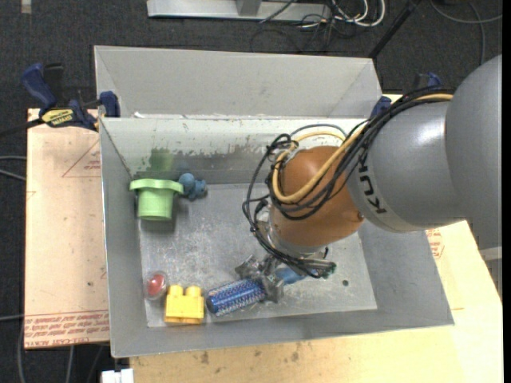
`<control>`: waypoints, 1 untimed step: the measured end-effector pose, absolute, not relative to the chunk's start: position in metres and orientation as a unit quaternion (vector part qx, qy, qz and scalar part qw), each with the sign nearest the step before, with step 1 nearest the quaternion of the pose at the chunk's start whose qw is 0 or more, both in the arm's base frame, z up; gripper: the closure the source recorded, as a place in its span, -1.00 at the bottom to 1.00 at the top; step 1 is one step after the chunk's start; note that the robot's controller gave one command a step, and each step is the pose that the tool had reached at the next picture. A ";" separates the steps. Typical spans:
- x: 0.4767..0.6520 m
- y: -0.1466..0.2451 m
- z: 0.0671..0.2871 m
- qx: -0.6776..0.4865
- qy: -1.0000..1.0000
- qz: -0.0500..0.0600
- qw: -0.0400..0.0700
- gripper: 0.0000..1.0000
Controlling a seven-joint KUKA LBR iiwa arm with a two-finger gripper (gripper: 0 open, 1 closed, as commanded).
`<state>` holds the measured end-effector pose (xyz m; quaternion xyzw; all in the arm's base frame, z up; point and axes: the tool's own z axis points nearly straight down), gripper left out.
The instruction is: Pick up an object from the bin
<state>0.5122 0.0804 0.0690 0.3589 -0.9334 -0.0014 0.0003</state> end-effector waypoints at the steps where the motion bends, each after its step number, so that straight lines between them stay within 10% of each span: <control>1: 0.505 0.086 0.222 0.372 -0.928 0.000 -0.004 1.00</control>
Offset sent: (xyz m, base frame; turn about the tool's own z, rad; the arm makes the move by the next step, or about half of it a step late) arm -0.0085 0.0046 0.1492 -0.0302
